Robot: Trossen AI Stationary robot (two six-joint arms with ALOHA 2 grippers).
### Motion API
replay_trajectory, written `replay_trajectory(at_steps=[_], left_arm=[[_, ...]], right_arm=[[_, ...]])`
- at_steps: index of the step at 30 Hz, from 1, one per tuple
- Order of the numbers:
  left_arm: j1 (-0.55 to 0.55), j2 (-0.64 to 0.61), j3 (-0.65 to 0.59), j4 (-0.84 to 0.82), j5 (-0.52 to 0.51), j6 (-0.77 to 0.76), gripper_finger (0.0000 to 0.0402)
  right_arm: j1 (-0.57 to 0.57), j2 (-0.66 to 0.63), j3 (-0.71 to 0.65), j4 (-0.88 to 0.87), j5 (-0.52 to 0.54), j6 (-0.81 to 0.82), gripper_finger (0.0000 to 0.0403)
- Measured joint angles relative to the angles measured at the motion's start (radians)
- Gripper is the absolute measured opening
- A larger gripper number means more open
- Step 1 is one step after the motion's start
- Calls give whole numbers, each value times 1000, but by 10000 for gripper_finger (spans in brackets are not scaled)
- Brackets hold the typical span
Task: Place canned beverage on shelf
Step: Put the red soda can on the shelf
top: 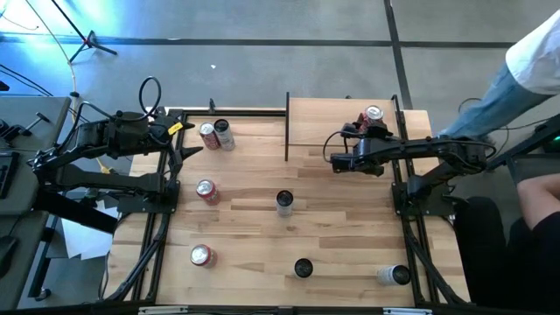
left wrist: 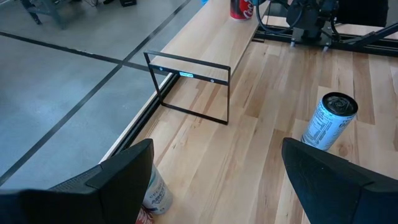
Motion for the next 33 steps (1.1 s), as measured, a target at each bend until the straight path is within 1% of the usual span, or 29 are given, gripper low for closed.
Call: replay_trajectory(at_steps=[9,16,21,28,33], left_arm=[[0,0,0,0,0,0,335],[0,0,0,0,0,0,335],[0,0,0,0,0,0,335],[0,0,0,0,0,0,335],[0,0,0,0,0,0,335]], right_arm=[[0,-1,0,-13,-3,-28,290],[0,-2,0,-97,2,-26,290],[-1,-3,0,-231,-1,93,289],[-47,-39,0,-238,-8,98,289],[-89,-56,0,-244,39,94,289]])
